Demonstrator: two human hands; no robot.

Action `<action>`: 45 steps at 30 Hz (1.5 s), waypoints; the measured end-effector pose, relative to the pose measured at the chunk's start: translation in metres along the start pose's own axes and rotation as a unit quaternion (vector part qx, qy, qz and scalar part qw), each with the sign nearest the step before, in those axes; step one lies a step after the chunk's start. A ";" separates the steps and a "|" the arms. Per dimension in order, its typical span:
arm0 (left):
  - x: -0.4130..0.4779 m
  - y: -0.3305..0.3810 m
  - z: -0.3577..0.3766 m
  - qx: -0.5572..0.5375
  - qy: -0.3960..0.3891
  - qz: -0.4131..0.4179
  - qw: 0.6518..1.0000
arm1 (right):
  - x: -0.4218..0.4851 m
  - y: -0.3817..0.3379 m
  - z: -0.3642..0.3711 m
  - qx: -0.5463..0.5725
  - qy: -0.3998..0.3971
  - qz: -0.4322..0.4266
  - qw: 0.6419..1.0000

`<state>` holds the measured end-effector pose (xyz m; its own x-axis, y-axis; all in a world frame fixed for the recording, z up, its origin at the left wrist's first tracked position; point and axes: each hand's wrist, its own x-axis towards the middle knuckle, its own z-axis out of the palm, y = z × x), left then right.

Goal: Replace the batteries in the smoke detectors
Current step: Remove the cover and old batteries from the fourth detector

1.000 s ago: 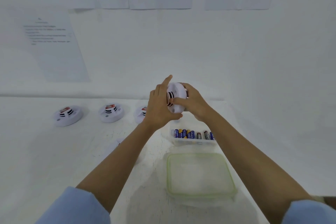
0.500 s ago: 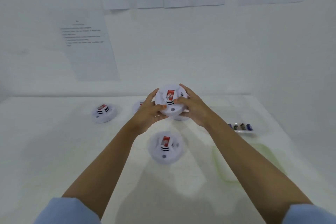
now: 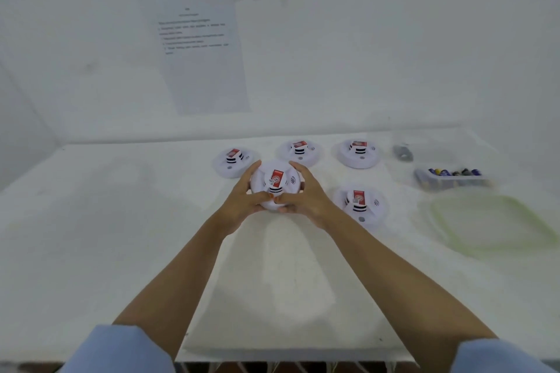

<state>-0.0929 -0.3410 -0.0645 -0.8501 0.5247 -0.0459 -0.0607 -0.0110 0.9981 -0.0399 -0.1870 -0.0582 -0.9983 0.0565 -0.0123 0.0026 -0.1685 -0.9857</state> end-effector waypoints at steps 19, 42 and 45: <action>-0.018 -0.013 -0.010 0.108 0.046 0.061 0.991 | 0.004 0.035 0.014 -0.100 0.027 -0.034 0.994; -0.015 -0.016 -0.007 0.116 0.055 0.090 0.988 | -0.002 0.026 0.009 -0.048 -0.012 0.013 0.999; -0.018 -0.016 -0.009 0.095 0.039 0.092 0.990 | -0.004 0.019 0.005 -0.004 -0.026 0.043 0.999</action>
<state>-0.0816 -0.3577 -0.0804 -0.8758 0.4615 0.1415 0.1922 0.0644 0.9792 -0.0362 -0.1957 -0.0763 -0.9960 -0.0088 -0.0894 0.0897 -0.1636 -0.9824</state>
